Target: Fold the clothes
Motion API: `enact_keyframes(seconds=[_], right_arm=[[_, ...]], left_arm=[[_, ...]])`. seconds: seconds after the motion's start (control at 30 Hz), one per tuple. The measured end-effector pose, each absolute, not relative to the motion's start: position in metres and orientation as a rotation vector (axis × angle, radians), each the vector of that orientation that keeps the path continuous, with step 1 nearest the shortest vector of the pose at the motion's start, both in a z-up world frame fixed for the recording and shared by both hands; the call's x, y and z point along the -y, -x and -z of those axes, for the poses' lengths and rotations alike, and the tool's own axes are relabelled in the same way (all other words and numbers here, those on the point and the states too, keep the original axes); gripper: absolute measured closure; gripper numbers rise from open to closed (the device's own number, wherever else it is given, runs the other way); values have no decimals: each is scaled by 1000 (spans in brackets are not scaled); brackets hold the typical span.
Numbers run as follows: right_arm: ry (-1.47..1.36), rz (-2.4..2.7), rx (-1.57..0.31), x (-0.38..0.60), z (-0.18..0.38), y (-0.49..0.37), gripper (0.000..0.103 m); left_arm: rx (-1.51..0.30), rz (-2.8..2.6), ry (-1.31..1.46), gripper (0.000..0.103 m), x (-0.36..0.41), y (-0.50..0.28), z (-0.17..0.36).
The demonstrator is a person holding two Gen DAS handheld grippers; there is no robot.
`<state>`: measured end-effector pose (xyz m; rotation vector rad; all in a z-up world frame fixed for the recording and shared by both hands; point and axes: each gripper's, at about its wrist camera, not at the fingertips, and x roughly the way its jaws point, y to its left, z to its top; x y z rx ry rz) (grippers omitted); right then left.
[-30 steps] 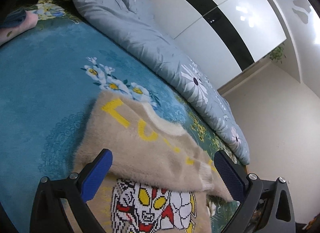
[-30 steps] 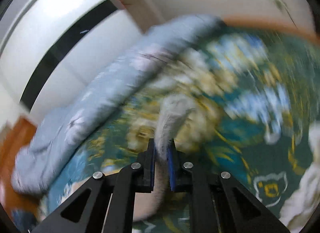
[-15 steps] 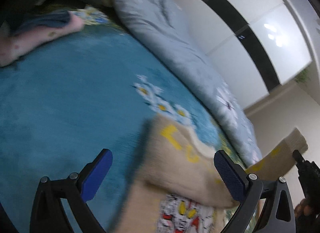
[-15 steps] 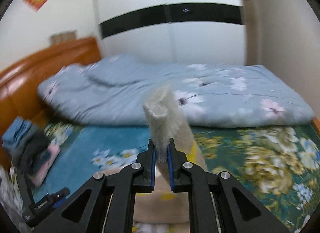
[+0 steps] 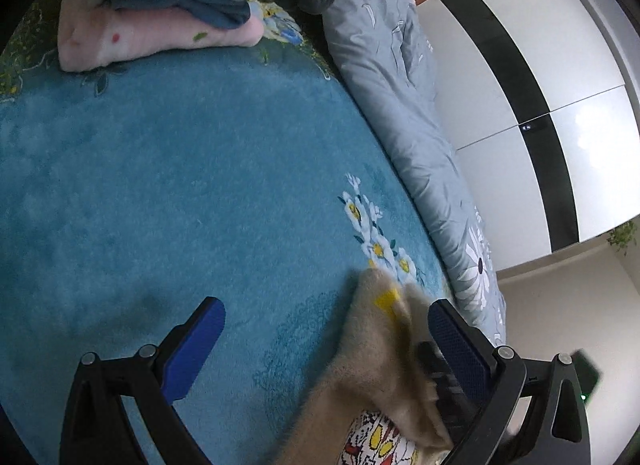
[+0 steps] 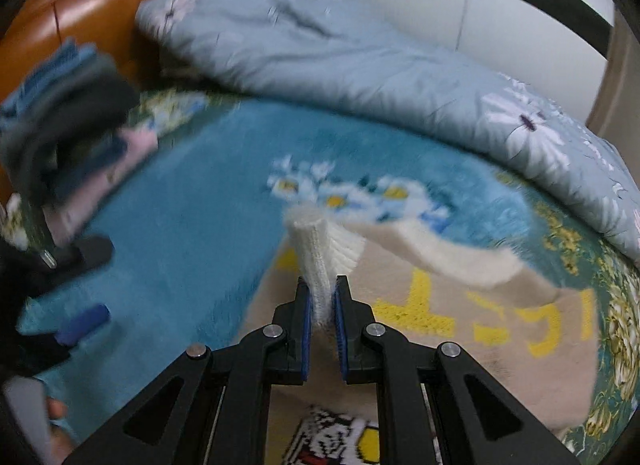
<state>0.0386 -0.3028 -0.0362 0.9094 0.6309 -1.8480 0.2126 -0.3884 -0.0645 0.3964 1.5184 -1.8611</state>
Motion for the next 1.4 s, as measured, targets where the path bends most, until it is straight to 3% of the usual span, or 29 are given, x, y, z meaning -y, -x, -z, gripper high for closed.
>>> enact_keyframes(seconds=[0.27,0.43,0.57,0.77,1.0,1.1,1.17,1.3,1.4], right_arm=[[-897,1782,-756,303,56,-54,84],[-927,1772,-544,264,24,-34,75],[-900,1913,-491,212,-6,2,70],[-1035,2053,-333,137,-16,54,70],[-1134,2064,-233,113,0,72,70],[-1170,2055,-181,111,9,79,70],[-1186,2052,-149,109,12,83,70],[-1198,2065,-129,105,12,88,70],[-1206,2074,-113,102,13,92,70]], left_arm=[[-1560,1899,-438,0,386,-204,65],[-1544,2011,-438,0,381,-190,57],[-1521,2170,-466,0,373,-161,52],[-1745,2328,-477,1,368,-122,72],[-2028,2240,-412,6,380,-118,110],[-2077,2219,-395,18,383,-117,116],[-2087,2217,-409,41,384,-113,118],[-1977,2238,-513,51,377,-96,117],[-1852,2247,-569,81,373,-93,110]])
